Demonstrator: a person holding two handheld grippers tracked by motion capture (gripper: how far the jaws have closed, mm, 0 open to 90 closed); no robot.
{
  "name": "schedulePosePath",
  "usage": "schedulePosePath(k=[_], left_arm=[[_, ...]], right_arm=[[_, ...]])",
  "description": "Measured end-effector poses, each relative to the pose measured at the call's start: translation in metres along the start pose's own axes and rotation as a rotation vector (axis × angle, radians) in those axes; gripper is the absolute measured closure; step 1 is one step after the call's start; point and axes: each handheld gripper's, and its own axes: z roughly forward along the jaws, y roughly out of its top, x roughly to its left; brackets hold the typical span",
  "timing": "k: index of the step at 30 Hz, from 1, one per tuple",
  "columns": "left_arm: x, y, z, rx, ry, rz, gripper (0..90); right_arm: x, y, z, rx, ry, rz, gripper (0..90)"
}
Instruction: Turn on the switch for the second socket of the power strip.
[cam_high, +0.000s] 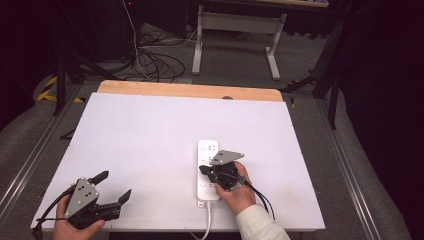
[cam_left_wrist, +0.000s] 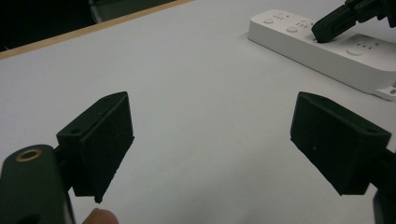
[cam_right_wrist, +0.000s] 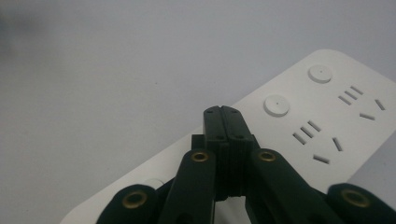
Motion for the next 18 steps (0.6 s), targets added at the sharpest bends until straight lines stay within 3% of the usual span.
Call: schedulePosePath(k=[11,13,18], left_arm=[[0.0003,0.0,0.0005,0.001,0.0,-0.004,13.6],[0.0007,0.0003,0.0004,0.0,0.002,0.003,13.6],[0.0008,0.0003,0.0003,0.0,0.002,0.003,13.6]], right_arm=[[0.0008,0.0014,-0.0039,0.012,-0.013,-0.006,90.0],[0.0021,0.0019,-0.0056,-0.007,-0.01,-0.002,90.0],[0.0082,0.0066,-0.0096,-0.029,-0.022,-0.044,90.0]])
